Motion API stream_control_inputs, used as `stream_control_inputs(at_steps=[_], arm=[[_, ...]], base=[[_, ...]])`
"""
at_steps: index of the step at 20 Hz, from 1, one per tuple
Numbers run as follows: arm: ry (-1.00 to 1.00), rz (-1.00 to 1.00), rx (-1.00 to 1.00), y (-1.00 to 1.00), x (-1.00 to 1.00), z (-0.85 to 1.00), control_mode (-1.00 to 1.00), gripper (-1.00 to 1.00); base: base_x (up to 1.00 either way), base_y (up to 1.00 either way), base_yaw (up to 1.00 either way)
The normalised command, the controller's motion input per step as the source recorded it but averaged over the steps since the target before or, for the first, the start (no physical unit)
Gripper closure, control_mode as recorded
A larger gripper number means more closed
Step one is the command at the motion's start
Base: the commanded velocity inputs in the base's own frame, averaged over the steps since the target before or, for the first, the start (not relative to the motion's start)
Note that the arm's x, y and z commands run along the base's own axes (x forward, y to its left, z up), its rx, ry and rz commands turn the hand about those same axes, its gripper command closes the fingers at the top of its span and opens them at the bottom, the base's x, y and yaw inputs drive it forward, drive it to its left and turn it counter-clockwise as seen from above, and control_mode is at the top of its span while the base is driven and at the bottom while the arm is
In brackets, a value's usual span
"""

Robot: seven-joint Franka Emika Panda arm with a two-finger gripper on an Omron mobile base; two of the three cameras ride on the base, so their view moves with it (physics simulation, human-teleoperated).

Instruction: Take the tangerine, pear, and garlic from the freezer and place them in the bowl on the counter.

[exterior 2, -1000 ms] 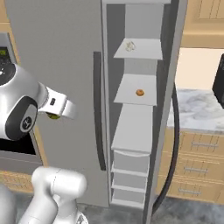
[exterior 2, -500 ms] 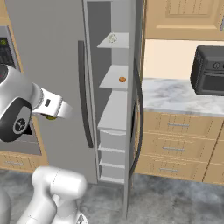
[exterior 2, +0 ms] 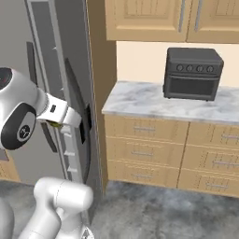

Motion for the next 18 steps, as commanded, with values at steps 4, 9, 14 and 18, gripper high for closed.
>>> stream_control_inputs(at_steps=[4,9,14,18], arm=[[0.0,0.0,0.0,0.0,0.0,0.0,1.0,1.0],[0.0,0.0,0.0,0.0,0.0,0.0,1.0,1.0],[0.0,0.0,0.0,0.0,0.0,0.0,1.0,1.0],[0.0,0.0,0.0,0.0,0.0,0.0,1.0,1.0]], base=[[0.2,-1.0,0.0],[0.27,-1.0,0.0],[0.3,-1.0,0.01],[0.24,-1.0,0.08]])
